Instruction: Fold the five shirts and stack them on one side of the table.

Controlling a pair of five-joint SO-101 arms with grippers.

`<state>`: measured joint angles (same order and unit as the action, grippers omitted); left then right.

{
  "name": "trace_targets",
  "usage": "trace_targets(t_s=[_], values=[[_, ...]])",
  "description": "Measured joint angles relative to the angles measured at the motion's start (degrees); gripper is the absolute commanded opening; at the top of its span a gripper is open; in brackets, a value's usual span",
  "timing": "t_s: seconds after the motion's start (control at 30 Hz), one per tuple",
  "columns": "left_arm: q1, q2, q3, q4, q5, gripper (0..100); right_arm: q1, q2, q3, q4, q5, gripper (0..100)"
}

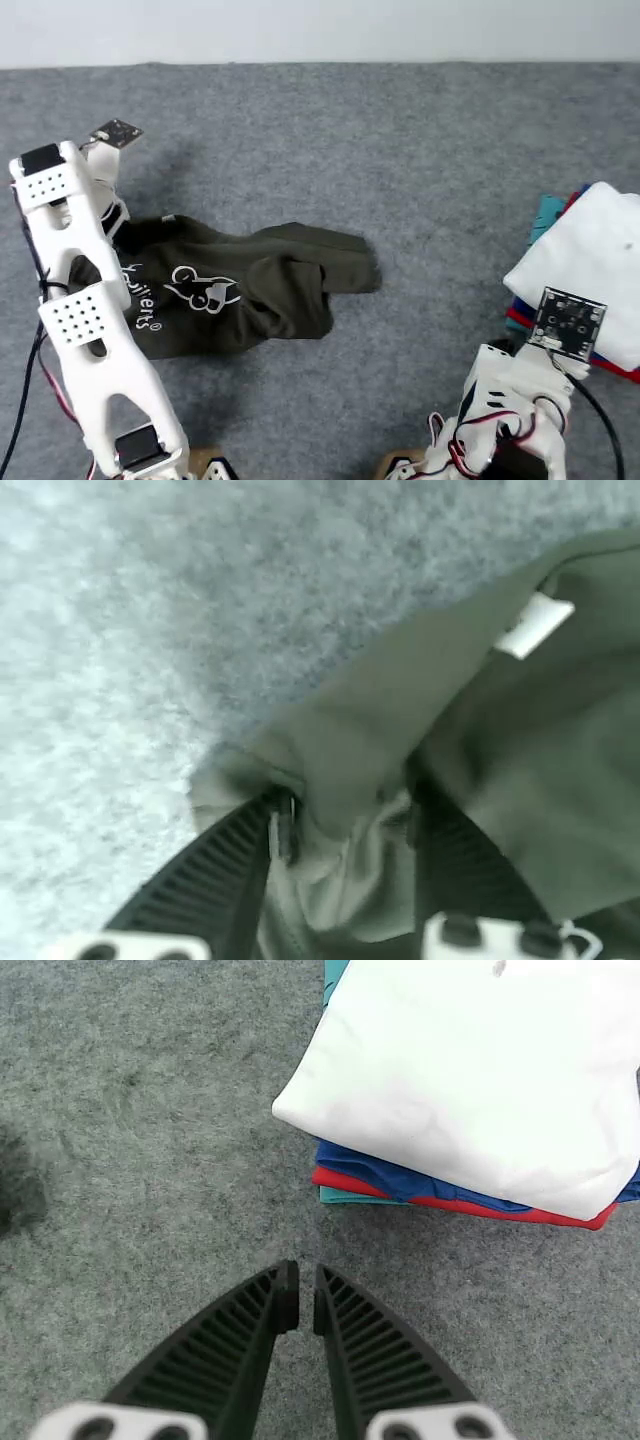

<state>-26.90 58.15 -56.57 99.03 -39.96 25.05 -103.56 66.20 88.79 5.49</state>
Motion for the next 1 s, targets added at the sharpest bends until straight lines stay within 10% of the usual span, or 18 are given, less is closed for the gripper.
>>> trace_targets(t_s=[1.0], values=[[-0.09, -6.33, -11.52, 0.35, 5.1, 1, 0.0, 0.0, 0.0, 0.0, 0.0, 3.9]])
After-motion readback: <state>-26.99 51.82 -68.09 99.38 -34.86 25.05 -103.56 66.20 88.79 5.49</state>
